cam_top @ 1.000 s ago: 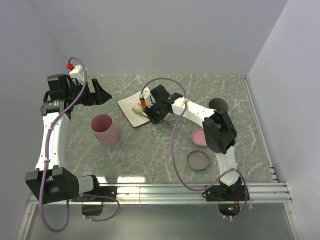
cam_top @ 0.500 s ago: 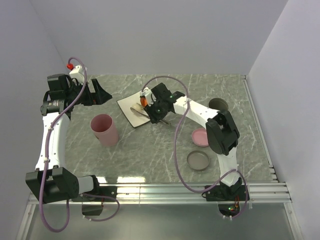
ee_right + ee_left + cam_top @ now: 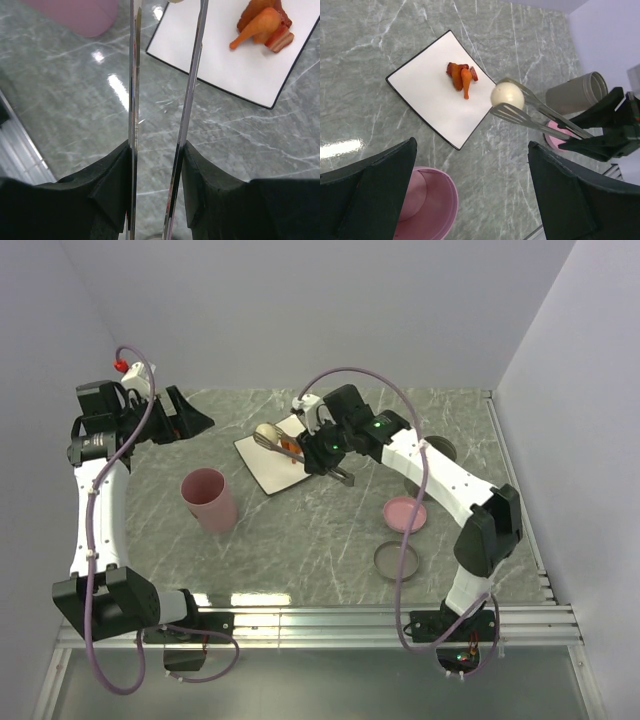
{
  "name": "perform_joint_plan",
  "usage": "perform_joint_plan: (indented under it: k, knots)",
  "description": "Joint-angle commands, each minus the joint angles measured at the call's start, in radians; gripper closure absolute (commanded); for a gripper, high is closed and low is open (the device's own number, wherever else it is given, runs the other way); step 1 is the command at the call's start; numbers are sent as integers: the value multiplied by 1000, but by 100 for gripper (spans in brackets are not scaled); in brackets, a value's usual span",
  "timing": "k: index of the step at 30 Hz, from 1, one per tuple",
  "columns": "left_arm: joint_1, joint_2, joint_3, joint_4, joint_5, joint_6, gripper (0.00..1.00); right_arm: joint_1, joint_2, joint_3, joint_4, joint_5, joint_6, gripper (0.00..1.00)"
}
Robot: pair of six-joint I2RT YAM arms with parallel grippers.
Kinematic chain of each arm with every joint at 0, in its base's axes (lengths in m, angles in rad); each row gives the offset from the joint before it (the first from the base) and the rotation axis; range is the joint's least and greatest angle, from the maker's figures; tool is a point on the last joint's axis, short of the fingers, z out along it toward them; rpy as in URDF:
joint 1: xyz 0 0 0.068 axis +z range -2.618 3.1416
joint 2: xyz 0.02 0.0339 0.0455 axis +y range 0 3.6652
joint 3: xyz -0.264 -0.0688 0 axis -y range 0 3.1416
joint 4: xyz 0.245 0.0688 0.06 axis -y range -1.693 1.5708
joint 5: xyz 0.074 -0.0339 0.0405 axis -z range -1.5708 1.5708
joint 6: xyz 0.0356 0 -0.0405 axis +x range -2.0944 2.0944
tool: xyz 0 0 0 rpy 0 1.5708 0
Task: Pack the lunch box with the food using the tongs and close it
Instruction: Place the fake food in the packing box.
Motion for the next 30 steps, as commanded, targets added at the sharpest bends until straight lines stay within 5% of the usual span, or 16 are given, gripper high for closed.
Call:
perform_joint_plan:
  k: [1, 16, 30]
  knots:
    - [37, 10, 43, -8, 95, -23, 1, 20, -62, 34, -66, -57, 6, 62]
    - [99, -15, 4, 44, 181, -62, 1, 251, 10, 179, -158, -20, -8, 62]
    - [131, -13, -16, 77, 210, -89, 1, 302, 199, 379, -168, 39, 12, 60]
